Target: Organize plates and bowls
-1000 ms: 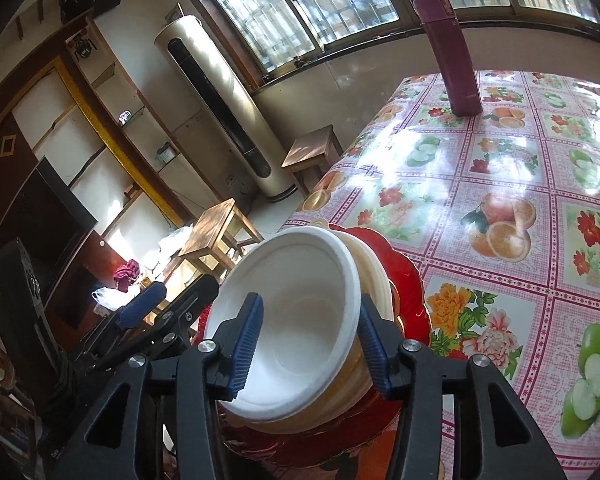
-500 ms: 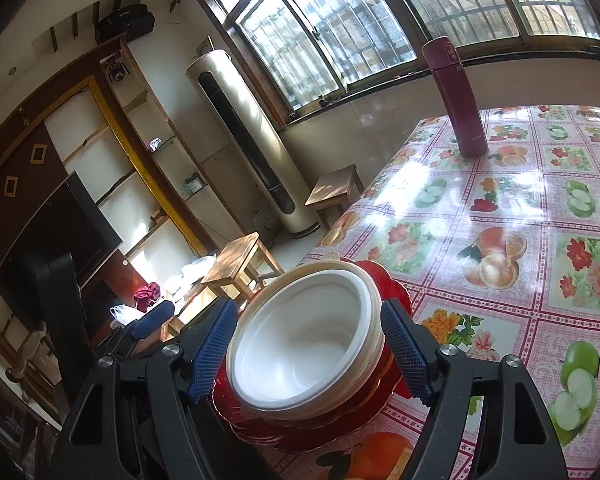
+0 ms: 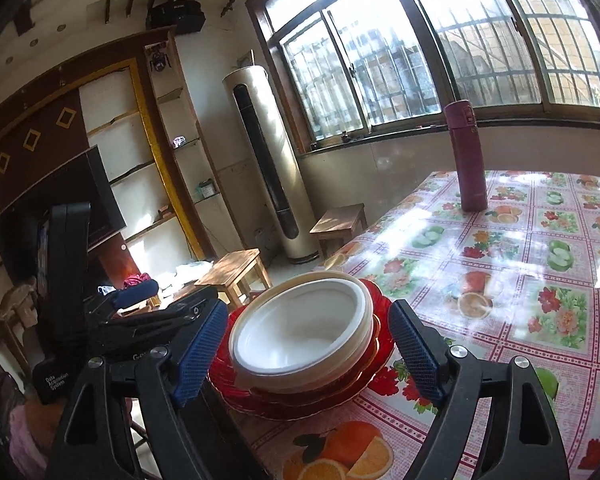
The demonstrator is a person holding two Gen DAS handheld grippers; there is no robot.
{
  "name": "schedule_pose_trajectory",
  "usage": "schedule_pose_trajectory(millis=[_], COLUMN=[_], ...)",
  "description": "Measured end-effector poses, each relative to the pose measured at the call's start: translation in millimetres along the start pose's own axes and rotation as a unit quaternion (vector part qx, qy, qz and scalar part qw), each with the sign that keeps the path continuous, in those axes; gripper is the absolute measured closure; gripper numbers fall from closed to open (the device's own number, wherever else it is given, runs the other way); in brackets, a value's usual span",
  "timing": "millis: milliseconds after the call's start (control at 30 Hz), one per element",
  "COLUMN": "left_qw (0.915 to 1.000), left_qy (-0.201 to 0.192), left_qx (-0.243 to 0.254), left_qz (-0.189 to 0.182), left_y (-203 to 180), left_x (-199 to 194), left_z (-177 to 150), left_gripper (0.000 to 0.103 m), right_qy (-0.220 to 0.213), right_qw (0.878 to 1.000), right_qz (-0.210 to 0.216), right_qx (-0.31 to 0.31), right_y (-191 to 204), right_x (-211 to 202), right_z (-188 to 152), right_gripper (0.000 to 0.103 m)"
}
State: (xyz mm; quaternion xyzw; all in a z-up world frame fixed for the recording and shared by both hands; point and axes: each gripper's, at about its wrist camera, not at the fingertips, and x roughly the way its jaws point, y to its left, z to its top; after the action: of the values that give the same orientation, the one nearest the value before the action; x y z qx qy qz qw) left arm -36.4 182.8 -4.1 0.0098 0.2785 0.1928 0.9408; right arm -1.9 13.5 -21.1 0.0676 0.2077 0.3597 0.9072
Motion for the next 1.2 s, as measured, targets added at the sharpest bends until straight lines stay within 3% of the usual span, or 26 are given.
schedule_pose_trajectory(millis=[167,333,1200], left_qw=[0.9992,0.9986,0.9978], left_qy=[0.019,0.008,-0.014], left_qx=[-0.025,-0.041,-0.011], left_qz=[-0.023,-0.034,-0.063], left_y=[9,13,-1], left_x=[-9,-26,-61], left_z=[-4,-4,-11], left_gripper=[0.017,0.017,0.017], right_qy=[-0.004,0.001,-0.013], right_qw=[1.0,1.0,0.999], right_qz=[0.005,0.009,-0.031], right_qx=[-0.026,-0.025,-0.01], right_y=[15,18,23], right_x=[-13,-16,-33], right_z=[-9,-12,-7], right_gripper=[0.018,0.018,0.016])
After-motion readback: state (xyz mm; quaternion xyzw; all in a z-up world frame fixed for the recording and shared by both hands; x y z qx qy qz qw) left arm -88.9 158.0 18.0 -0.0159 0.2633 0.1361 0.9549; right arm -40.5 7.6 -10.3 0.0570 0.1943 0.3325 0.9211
